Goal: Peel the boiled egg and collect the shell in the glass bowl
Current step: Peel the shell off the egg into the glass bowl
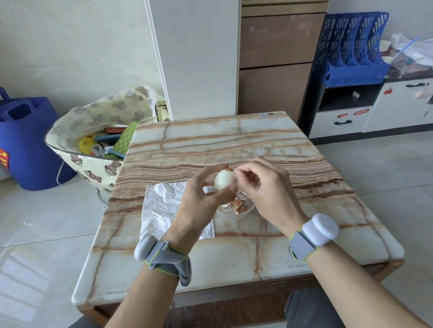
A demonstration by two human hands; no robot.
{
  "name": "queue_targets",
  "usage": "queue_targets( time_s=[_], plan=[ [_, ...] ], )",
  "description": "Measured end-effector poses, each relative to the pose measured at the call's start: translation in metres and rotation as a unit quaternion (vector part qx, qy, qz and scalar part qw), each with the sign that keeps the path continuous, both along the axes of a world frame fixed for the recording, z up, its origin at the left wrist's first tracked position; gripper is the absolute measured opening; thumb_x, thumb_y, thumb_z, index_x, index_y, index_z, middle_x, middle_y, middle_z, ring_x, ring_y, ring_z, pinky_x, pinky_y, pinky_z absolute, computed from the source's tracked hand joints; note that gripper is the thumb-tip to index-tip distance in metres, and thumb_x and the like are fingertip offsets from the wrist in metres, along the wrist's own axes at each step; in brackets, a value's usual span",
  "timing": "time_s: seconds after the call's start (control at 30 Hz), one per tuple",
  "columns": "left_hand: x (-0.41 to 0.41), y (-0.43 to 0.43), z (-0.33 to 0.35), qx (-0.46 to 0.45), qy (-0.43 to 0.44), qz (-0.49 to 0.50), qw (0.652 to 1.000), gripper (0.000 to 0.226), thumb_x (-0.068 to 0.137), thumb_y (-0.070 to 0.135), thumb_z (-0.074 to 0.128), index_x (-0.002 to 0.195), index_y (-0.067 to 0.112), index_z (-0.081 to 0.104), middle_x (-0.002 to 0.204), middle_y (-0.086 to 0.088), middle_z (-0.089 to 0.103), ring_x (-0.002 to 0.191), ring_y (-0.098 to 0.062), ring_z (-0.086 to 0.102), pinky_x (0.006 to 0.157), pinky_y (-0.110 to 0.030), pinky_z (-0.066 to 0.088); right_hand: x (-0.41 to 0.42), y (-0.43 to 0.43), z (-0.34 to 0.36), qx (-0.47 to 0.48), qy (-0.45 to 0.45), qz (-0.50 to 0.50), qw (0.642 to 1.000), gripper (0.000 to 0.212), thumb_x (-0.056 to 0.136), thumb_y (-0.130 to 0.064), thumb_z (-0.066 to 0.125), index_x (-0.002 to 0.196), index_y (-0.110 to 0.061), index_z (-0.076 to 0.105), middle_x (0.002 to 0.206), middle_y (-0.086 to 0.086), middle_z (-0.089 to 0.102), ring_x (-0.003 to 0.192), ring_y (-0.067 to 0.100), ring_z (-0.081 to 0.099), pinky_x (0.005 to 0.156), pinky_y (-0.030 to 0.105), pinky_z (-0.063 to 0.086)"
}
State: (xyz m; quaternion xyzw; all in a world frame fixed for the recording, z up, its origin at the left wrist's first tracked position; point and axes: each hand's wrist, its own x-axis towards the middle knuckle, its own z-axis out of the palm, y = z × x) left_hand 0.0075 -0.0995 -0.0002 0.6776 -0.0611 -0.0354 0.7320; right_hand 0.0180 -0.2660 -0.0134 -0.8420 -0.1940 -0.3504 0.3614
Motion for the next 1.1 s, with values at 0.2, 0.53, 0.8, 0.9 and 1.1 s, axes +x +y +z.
queue_targets(
  time_s=[0.2, 0.53, 0.8, 0.9, 1.1],
  plan=[
    [-0.0009, 0.0004, -0.0001, -0.033, 0.011, -0.003, 0.999, 0.040, 0.090, -0.002, 0.074, 0.128, 0.009, 0.065, 0.109, -0.021, 0.062, 0.083, -0.034, 0.074, 0.083, -0.032, 0.064, 0.0018, -0.0023, -0.0008, 0.097, 0.067, 0.001, 0.993, 0.009, 0.094, -0.007, 0.072, 0.086, -0.008, 0.074, 0.079, -0.002, 0.071, 0.070, 0.010, 0.061, 0.068, 0.017, 0.048],
    [-0.0013, 0.0002, -0.0010, -0.037, 0.014, -0.007, 0.999, 0.041, 0.095, 0.006, 0.070, 0.135, 0.012, 0.060, 0.122, -0.033, 0.064, 0.087, -0.030, 0.076, 0.081, -0.035, 0.064, 0.0035, -0.0054, -0.0062, 0.112, 0.098, -0.007, 0.989, 0.007, 0.091, -0.004, 0.076, 0.088, -0.011, 0.077, 0.081, -0.003, 0.073, 0.072, 0.012, 0.065, 0.067, 0.018, 0.051],
    [-0.0013, 0.0003, -0.0013, -0.028, 0.006, -0.026, 0.999, 0.046, 0.095, 0.011, 0.071, 0.138, 0.019, 0.055, 0.115, -0.024, 0.070, 0.090, -0.025, 0.075, 0.079, -0.031, 0.062, 0.0012, -0.0041, 0.0011, 0.125, 0.103, 0.043, 0.986, 0.006, 0.094, -0.010, 0.076, 0.099, -0.010, 0.080, 0.090, -0.002, 0.076, 0.080, 0.011, 0.068, 0.074, 0.017, 0.051],
    [-0.0002, 0.0008, -0.0019, -0.029, 0.001, -0.029, 0.999, 0.042, 0.095, 0.012, 0.071, 0.134, 0.017, 0.056, 0.111, -0.026, 0.071, 0.090, -0.025, 0.074, 0.081, -0.031, 0.062, 0.0009, -0.0026, 0.0020, 0.127, 0.105, 0.056, 0.985, 0.009, 0.092, -0.013, 0.079, 0.100, -0.010, 0.080, 0.090, -0.003, 0.075, 0.080, 0.010, 0.068, 0.074, 0.019, 0.053],
    [-0.0005, 0.0035, -0.0023, 0.002, -0.008, -0.034, 0.999, 0.045, 0.088, 0.004, 0.078, 0.128, 0.013, 0.058, 0.111, -0.023, 0.075, 0.088, -0.027, 0.072, 0.085, -0.033, 0.061, 0.0029, -0.0027, 0.0004, 0.109, 0.091, 0.047, 0.989, 0.006, 0.091, -0.011, 0.079, 0.096, -0.008, 0.081, 0.088, -0.003, 0.073, 0.079, 0.010, 0.067, 0.075, 0.029, 0.055]
  ],
)
